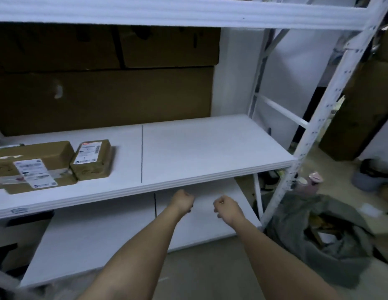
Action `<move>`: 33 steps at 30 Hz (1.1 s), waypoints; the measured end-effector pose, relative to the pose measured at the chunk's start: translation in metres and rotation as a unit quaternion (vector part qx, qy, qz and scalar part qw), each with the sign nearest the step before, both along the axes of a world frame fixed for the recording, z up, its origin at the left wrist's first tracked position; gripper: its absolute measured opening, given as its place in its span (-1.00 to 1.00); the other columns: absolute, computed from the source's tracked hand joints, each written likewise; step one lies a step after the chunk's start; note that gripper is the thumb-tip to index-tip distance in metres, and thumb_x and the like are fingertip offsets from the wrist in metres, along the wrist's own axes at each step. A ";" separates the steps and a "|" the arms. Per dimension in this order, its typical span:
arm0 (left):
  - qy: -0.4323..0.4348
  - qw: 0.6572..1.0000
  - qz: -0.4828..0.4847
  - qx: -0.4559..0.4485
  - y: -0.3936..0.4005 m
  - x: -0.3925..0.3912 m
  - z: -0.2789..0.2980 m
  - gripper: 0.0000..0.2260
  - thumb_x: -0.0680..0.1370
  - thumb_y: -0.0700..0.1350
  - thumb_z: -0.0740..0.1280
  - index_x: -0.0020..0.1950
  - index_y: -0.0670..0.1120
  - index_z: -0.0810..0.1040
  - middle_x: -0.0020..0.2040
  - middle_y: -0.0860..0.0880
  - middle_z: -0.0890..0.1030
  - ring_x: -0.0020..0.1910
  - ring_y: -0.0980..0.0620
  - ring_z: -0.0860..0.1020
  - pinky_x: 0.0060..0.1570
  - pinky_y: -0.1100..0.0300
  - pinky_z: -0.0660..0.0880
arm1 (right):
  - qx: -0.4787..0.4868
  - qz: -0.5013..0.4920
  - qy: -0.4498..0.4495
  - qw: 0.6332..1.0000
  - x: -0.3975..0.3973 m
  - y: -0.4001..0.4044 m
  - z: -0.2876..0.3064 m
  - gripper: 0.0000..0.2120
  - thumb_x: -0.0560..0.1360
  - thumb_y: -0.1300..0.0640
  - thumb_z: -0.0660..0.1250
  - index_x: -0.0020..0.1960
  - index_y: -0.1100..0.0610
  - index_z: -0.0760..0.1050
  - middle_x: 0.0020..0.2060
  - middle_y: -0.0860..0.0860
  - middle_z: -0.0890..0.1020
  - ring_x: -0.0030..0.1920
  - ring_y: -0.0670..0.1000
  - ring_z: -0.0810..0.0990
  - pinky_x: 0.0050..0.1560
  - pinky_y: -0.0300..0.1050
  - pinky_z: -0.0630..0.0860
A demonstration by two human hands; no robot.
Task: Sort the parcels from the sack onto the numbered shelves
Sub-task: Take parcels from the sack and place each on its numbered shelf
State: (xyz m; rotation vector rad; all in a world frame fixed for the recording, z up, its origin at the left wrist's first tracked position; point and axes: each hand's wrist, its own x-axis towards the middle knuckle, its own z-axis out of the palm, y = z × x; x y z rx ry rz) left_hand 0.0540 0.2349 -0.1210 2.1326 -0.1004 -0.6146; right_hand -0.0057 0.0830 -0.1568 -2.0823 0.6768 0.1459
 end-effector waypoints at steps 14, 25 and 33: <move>0.038 0.994 -0.100 0.014 -0.237 -0.089 -0.016 -0.78 0.60 -0.12 0.18 -0.26 -0.08 0.37 -0.09 -0.18 0.56 -0.15 -0.11 0.53 -0.18 0.17 0.35 | -0.009 -0.143 0.030 0.989 -0.112 -0.219 -0.018 -0.85 0.58 0.08 0.19 -0.07 0.08 0.51 -0.09 0.05 0.63 -0.09 0.09 0.62 0.01 0.00 0.59; 0.074 0.983 -0.165 0.031 -0.378 -0.064 -0.058 -0.71 0.59 -0.05 0.19 0.21 -0.19 0.47 0.11 -0.18 0.59 0.07 -0.16 0.59 -0.16 0.16 0.38 | -0.009 -0.190 0.060 0.980 -0.112 -0.344 -0.051 -0.84 0.59 0.05 0.19 -0.04 0.08 0.51 -0.08 0.08 0.62 -0.05 0.10 0.58 -0.04 -0.05 0.49; 0.113 0.981 -0.160 0.008 -0.476 -0.017 -0.080 -0.79 0.57 -0.03 0.22 -0.24 -0.06 0.43 -0.09 -0.13 0.55 -0.10 -0.11 0.54 -0.15 0.13 0.39 | -0.008 -0.190 0.092 0.977 -0.073 -0.441 -0.058 -0.87 0.60 0.04 0.20 0.03 0.05 0.48 -0.03 0.04 0.60 -0.01 0.10 0.57 0.12 0.07 0.55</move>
